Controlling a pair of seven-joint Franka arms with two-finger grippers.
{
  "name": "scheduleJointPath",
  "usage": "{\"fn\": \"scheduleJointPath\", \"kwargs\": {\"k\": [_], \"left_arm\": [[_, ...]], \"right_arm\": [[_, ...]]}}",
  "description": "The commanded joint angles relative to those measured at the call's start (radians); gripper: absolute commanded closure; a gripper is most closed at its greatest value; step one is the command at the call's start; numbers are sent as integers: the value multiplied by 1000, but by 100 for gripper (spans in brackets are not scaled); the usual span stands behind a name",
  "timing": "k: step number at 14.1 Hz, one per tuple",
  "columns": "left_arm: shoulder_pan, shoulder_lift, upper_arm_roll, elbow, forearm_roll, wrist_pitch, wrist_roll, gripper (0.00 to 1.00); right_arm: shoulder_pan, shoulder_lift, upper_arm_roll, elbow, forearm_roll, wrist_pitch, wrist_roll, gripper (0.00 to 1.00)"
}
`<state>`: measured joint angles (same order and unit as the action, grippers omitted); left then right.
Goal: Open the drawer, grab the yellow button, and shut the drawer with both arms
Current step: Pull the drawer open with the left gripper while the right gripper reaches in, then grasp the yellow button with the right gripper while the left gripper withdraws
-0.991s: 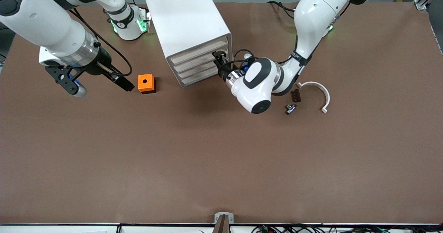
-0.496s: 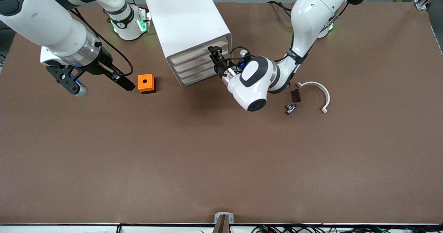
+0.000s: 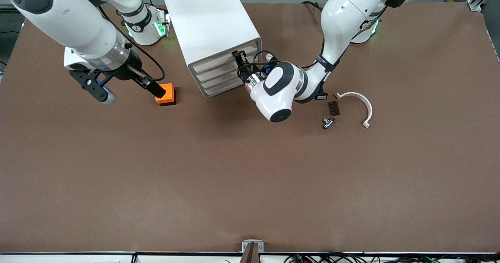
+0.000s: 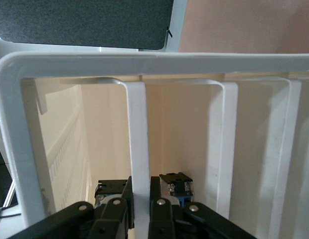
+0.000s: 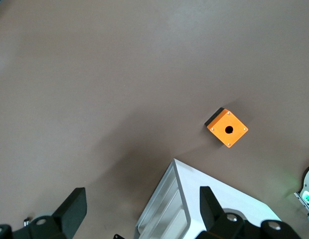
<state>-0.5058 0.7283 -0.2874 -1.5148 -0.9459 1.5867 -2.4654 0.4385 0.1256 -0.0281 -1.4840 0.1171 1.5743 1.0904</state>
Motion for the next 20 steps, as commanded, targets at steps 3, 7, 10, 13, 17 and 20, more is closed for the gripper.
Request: {"fn": "scheduleJointPath", "kwargs": {"k": [3,7,10,13,17,20], "left_arm": [[67,-1,22,25,-2,-13,-17,100],[127,6,86,60,-1,-11,-6,100],[130,8,140,102,-8,-5,19,100],[144,7,146,107,-10,-2,58,63],[168,3,148,122,-2,-7,71,0],[193,3,152,142,10,-7,132,0]], "right_arm": [[103,11,-6,13,-16,30,58,0],[210,29,-6,5,-43,56,183,0],[279,52,-6,-12,-59,93,322,0],[379,91,-6,-27,-102,150,437,0],[419,123,-6,-85,-139,262,604,0],[411,163,-6,-87,-140,247,654,0]]}}
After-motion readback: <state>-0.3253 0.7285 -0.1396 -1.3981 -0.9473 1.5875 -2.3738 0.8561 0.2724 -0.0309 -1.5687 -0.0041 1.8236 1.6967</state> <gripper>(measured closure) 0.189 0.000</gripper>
